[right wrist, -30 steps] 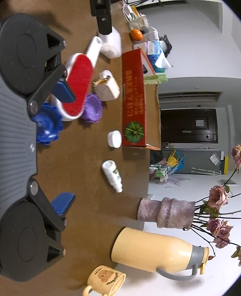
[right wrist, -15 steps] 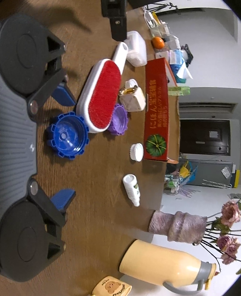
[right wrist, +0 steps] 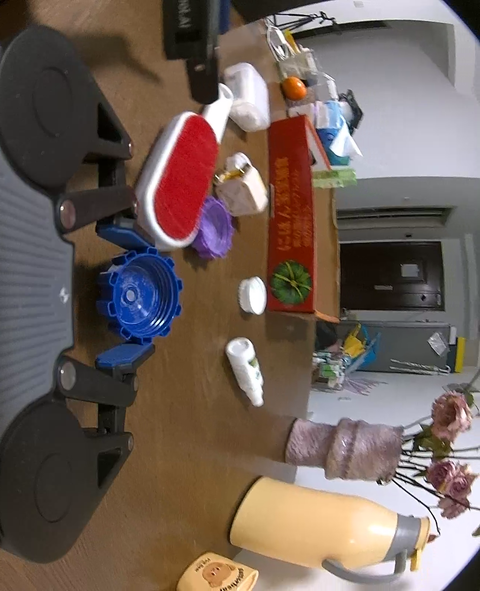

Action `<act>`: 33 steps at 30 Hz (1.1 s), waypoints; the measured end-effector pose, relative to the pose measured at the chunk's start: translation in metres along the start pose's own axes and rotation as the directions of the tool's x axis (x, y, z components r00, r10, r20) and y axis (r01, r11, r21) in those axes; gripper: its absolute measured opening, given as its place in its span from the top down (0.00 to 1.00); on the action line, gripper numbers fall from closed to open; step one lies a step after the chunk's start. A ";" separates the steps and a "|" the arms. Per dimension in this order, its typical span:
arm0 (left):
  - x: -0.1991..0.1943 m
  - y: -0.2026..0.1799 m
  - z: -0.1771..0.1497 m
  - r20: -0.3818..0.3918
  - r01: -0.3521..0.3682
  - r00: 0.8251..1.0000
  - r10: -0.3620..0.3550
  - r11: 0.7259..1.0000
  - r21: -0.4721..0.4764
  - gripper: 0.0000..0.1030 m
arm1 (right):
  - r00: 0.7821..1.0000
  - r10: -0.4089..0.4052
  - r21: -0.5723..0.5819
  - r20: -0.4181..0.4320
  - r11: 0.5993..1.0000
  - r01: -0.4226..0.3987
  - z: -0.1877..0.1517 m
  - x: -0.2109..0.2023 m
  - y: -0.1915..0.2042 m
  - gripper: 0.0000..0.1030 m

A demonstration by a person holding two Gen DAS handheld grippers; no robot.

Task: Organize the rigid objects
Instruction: 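Grasp the red lint brush handle end with the left tool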

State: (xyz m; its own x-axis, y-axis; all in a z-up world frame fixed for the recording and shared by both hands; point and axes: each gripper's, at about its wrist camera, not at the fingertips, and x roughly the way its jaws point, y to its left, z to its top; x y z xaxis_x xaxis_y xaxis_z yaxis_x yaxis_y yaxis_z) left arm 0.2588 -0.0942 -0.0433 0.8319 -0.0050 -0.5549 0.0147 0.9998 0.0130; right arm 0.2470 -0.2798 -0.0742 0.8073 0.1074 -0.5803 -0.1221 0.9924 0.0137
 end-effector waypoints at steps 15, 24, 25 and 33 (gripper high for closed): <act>0.034 -0.070 0.018 -0.023 -0.111 0.994 0.111 0.994 -0.010 0.00 | 0.997 -0.029 0.109 0.069 0.994 0.021 0.016 0.013 -0.056 0.48; 0.060 -0.093 0.018 -0.065 -0.208 0.976 0.206 0.978 -0.027 0.00 | 0.997 -0.045 0.190 0.058 0.981 0.033 0.013 0.017 -0.069 0.48; 0.062 -0.094 0.017 -0.076 -0.217 0.974 0.214 0.976 -0.026 0.00 | 0.997 -0.046 0.192 0.058 0.981 0.034 0.012 0.017 -0.069 0.48; 0.057 -0.083 0.006 -0.061 -0.248 0.967 0.246 0.968 -0.031 0.00 | 0.997 -0.051 0.195 0.058 0.980 0.039 0.010 0.016 -0.069 0.48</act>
State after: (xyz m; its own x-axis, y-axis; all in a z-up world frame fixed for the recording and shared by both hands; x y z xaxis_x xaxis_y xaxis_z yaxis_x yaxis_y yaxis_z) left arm 0.3081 -0.1773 -0.0712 0.7744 0.2423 -0.5844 -0.2091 0.9699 0.1249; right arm 0.2739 -0.3458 -0.0767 0.8449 0.0599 -0.5316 0.0241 0.9884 0.1497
